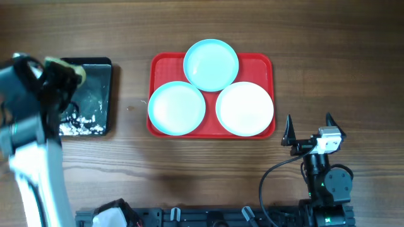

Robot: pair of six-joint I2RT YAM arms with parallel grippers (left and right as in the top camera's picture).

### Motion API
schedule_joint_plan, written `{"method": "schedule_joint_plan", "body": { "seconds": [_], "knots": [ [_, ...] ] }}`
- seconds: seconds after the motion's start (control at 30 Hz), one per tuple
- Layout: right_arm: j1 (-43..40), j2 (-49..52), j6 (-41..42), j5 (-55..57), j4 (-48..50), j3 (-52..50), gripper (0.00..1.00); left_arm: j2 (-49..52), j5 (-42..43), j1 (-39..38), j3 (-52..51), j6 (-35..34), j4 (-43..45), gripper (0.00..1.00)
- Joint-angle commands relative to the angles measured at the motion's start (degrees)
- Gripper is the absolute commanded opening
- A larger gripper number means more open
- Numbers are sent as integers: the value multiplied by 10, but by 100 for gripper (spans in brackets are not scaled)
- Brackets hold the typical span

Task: Clean dirty plates on tray and stack at the side
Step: 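Carry the sponge with the left gripper onto the left light-blue plate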

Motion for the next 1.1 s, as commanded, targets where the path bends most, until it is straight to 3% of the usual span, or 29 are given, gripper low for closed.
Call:
{"method": "schedule_joint_plan", "body": {
  "seconds": [0.0,0.2,0.27,0.43,0.67,0.83,0.87,0.93,0.97,1.0,1.03,1.07],
  "knots": [
    [-3,-5,10,-9,2,-1,100,-67,47,-55,7,9,-14,4],
    [-3,-5,10,-9,2,-1,100,-24,45,-238,-10,9,-56,4],
    [-3,-5,10,-9,2,-1,100,38,5,-318,-26,9,-51,4],
    [-3,-5,10,-9,2,-1,100,200,-20,-424,-28,9,-15,4],
    [-3,-5,10,-9,2,-1,100,364,-25,-471,-28,8,53,4],
    [-3,-5,10,-9,2,-1,100,383,-121,-470,-28,9,38,4],
    [-3,-5,10,-9,2,-1,100,383,-123,-470,-28,9,37,7],
    [-3,-5,10,-9,2,-1,99,383,-125,-470,-28,9,38,29],
    [-3,-5,10,-9,2,-1,100,383,-128,-470,-28,9,40,44],
    [-3,-5,10,-9,2,-1,100,383,-130,-470,-27,9,40,67],
    [-3,-5,10,-9,2,-1,100,382,-130,-470,-26,9,42,79],
    [-3,-5,10,-9,2,-1,100,380,-129,-468,-23,9,40,78]
  ]
}}
